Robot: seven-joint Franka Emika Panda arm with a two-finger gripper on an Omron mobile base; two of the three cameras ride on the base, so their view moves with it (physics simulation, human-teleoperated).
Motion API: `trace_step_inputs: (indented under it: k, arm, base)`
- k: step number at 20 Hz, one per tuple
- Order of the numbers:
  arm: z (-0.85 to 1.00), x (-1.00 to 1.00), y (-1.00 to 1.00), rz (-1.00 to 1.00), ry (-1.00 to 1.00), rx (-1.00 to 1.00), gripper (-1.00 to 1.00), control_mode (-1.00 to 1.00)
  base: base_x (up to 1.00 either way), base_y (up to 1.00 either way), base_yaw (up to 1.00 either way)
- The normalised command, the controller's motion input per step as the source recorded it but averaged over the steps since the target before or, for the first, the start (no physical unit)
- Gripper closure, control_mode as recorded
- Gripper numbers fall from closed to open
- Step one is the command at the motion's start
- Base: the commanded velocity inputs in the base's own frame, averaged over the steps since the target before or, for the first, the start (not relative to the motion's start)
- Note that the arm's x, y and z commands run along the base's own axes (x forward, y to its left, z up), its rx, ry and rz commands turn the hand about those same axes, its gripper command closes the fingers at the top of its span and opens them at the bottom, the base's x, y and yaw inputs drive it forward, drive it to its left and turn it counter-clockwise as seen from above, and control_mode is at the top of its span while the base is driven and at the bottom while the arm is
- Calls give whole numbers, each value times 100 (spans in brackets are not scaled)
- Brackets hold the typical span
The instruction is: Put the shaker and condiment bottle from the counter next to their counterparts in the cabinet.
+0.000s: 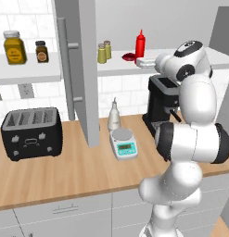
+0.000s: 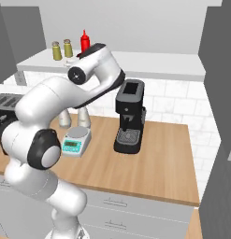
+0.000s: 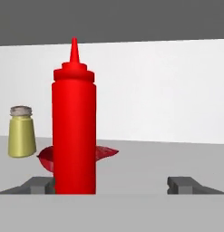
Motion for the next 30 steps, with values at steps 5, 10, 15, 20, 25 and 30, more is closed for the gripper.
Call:
trace_step_inputs:
  k: [5, 10, 15, 20, 25, 30]
  arm:
    - [84, -72, 0, 0, 28, 10, -100, -100]
    - [100, -99, -1, 0, 21, 19, -100, -100]
    - [100, -100, 0, 0, 24, 20, -100, -100]
    - [91, -100, 0, 0, 22, 19, -100, -100]
    - [53, -100, 0, -3, 15, 15, -100, -100]
    - [28, -100, 0, -15, 3, 17, -100, -100]
  base:
    - [0, 0, 0]
    - [0, 0, 0]
    - [0, 0, 0]
    - [0, 0, 0]
    - [0, 0, 0]
    - [0, 0, 0]
